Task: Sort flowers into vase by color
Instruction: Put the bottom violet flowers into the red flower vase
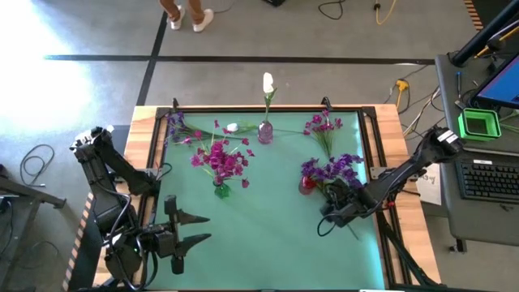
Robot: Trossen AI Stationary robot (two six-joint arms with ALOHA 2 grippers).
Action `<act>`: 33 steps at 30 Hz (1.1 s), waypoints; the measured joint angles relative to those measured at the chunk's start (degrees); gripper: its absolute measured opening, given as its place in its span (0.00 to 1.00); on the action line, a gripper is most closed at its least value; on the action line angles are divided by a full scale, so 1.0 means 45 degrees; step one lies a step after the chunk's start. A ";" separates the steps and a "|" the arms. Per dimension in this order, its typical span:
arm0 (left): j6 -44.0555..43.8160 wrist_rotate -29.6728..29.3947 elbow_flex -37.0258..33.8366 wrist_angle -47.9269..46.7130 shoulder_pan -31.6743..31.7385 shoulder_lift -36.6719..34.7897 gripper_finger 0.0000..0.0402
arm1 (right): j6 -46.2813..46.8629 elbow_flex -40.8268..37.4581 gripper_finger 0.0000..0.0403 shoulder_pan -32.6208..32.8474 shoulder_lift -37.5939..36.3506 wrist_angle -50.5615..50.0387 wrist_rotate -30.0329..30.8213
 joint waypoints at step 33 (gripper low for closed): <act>-0.0058 0.0000 0.0000 0.0010 0.0004 0.0000 0.42 | 0.0351 0.0024 0.19 -0.0333 0.1910 0.0981 0.0524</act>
